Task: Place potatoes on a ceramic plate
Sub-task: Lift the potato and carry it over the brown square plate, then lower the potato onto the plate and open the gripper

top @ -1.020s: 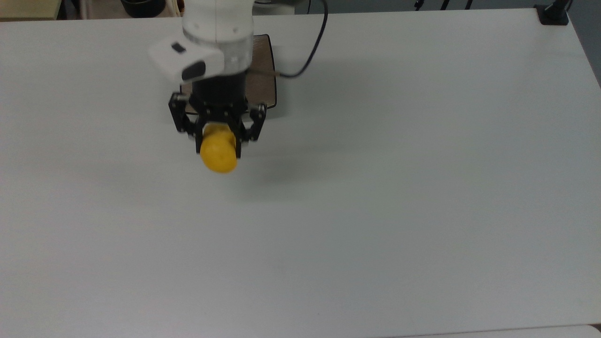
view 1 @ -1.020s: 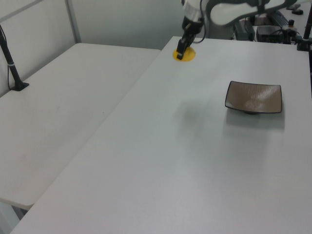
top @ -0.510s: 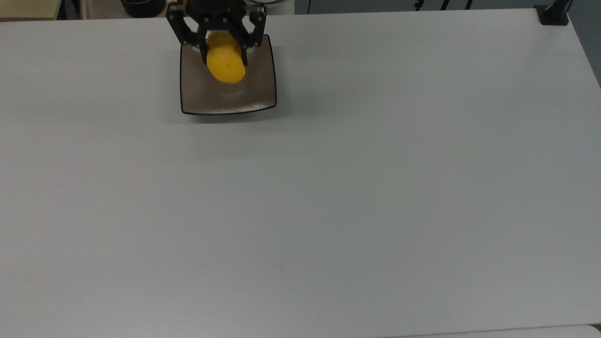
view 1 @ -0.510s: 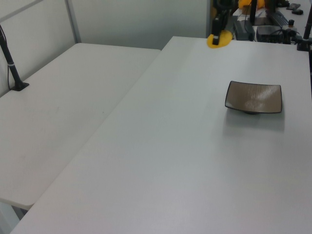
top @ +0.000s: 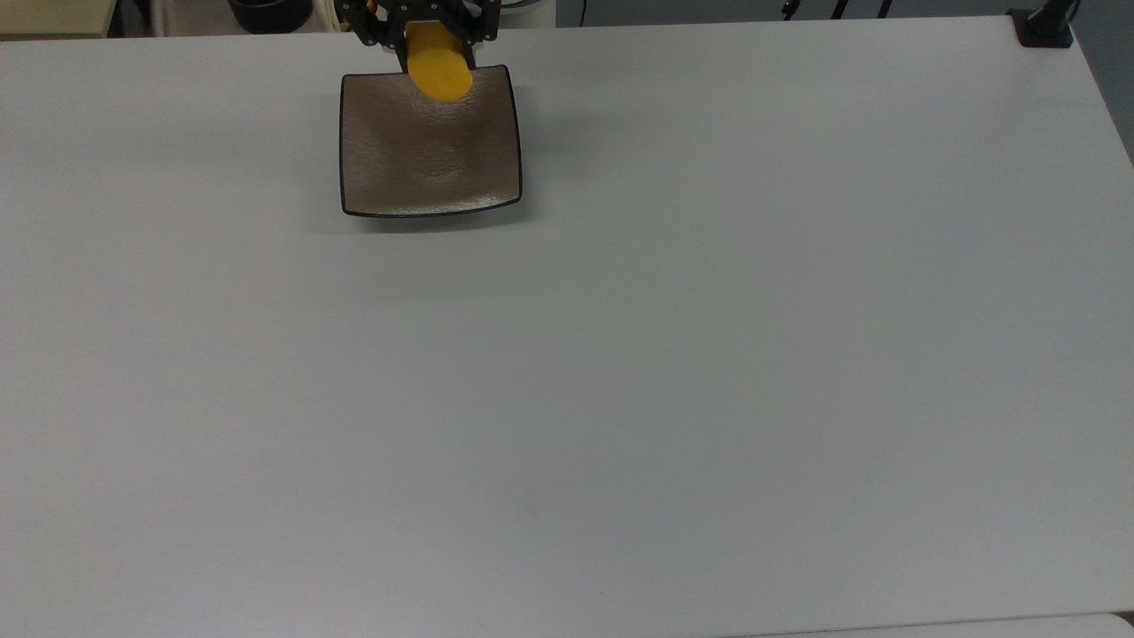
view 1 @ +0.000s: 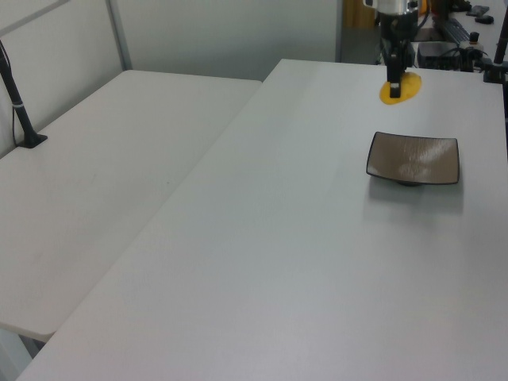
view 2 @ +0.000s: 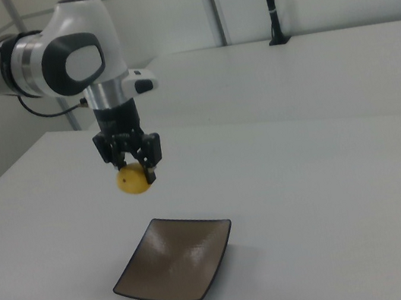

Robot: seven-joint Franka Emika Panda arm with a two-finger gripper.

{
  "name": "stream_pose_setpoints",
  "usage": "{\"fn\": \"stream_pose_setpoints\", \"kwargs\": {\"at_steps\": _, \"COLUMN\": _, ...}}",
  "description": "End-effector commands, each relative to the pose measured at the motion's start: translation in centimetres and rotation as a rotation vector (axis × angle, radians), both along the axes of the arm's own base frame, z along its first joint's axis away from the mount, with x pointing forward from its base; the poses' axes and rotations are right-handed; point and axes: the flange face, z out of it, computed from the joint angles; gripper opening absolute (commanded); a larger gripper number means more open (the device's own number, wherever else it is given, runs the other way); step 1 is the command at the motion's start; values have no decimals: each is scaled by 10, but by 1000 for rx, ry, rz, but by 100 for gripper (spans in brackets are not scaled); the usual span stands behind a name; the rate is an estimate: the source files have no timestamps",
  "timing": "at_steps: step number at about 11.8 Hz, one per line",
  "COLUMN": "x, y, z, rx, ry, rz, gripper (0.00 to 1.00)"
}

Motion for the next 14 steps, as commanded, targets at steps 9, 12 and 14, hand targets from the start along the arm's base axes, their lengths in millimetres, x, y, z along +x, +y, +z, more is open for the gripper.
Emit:
{"fn": "stream_pose_setpoints", "kwargs": {"at_steps": 9, "x": -43, "y": -10, "z": -151, "rx": -48, "ry": -115, "rz": 45, "gripper": 26}}
{"fn": "stream_pose_setpoints", "kwargs": {"at_steps": 12, "x": -50, "y": -10, "z": -181, "rx": -85, "ry": -121, "rz": 87, "gripper": 39}}
{"fn": "stream_pose_setpoints", "kwargs": {"at_steps": 14, "x": -51, "y": -20, "z": -185, "rx": -87, "ry": -112, "rz": 63, "gripper": 77}}
